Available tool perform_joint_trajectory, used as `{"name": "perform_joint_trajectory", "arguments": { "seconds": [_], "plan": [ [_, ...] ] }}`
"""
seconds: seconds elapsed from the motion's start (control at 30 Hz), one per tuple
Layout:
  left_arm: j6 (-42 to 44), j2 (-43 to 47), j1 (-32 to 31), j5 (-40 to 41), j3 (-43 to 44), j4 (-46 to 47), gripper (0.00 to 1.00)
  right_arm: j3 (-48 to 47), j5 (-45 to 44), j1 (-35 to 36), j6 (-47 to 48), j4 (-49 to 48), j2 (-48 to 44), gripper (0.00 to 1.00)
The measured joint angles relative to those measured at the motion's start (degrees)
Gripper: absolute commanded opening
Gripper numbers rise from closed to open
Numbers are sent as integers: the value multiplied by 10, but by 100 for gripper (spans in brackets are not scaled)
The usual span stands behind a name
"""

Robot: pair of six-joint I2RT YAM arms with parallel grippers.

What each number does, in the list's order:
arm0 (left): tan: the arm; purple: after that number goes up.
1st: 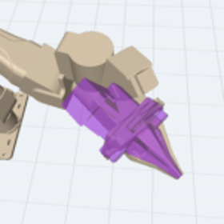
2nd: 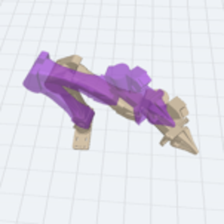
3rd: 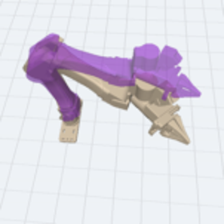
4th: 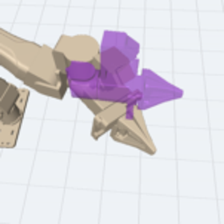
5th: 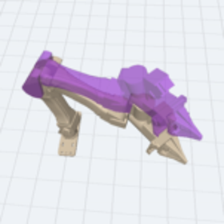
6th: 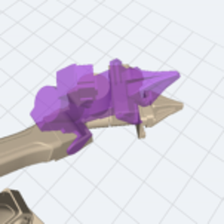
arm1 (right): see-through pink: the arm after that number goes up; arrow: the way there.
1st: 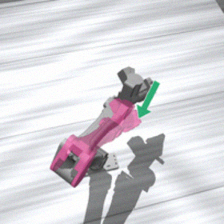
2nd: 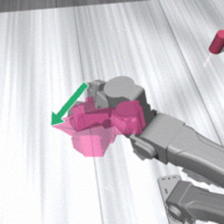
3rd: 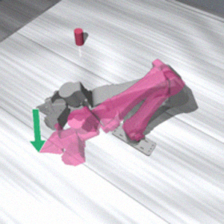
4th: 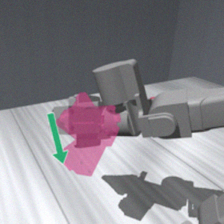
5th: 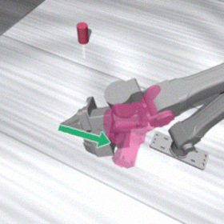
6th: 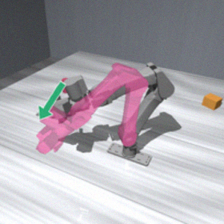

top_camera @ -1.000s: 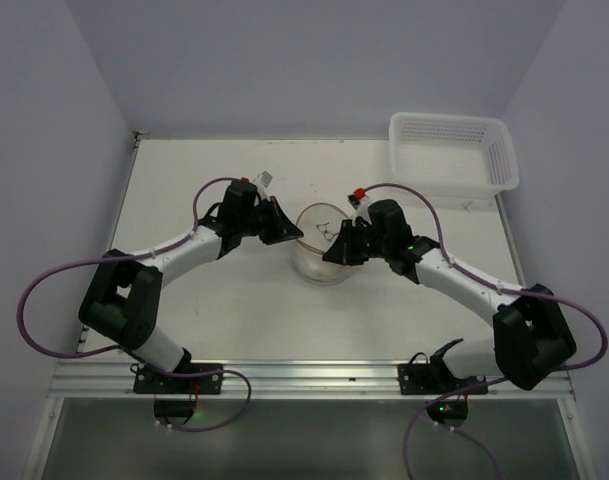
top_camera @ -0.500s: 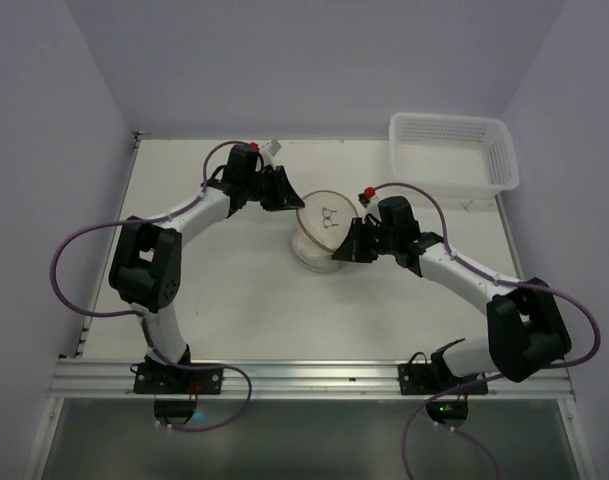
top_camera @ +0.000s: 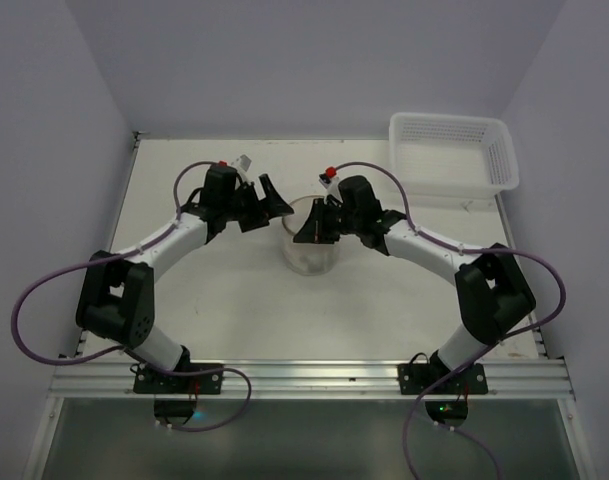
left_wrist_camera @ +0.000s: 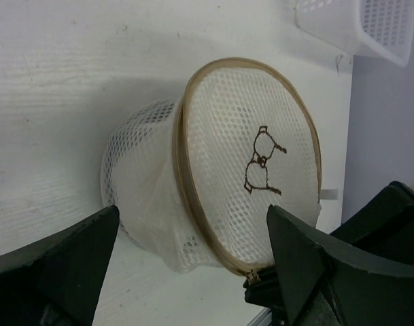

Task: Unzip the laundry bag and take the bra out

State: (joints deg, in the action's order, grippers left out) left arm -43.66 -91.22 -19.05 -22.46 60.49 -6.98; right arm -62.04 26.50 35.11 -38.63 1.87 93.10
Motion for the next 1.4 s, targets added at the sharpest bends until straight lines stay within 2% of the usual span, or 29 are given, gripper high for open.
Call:
{"name": "perform_joint_trajectory", "arguments": {
  "seconds": [0.1, 0.3, 0.37, 0.4, 0.43, 0.53, 0.8, 1.03, 1.2, 1.33, 1.37, 1.4],
  "plan": [
    [-19, 26, -4, 7, -35, 2, 85, 0, 0, 4, -3, 0, 12, 0],
    [-44, 30, -35, 13, -60, 9, 59, -3, 0, 18, -3, 0, 24, 0],
    [-50, 30, -42, 14, -61, 11, 44, -4, 0, 21, -2, 0, 24, 0],
    [-51, 30, -43, 15, -62, 15, 31, -4, 0, 21, -1, 0, 24, 0],
    [-55, 30, -43, 16, -63, 18, 22, -4, 0, 21, 0, 1, 24, 0],
    [-57, 30, -42, 20, -67, 23, 0, -4, -3, 21, 6, 5, 21, 0],
    [-52, 29, -43, 14, -67, 28, 0, 65, -28, 5, 55, 27, -52, 0],
    [-52, 31, -38, -18, -70, 33, 0, 133, -23, -93, 76, 47, -120, 0],
    [-51, 47, -40, -24, -83, 44, 0, 133, 13, -104, 77, 45, -118, 0],
    [-56, 81, -37, -8, -115, 52, 0, 102, 37, -106, 76, 48, -83, 0],
    [-63, 97, -37, 2, -131, 61, 0, 87, 43, -105, 77, 50, -69, 5],
    [-72, 118, -37, 11, -150, 65, 7, 71, 49, -104, 78, 52, -53, 7]
  ]
}}
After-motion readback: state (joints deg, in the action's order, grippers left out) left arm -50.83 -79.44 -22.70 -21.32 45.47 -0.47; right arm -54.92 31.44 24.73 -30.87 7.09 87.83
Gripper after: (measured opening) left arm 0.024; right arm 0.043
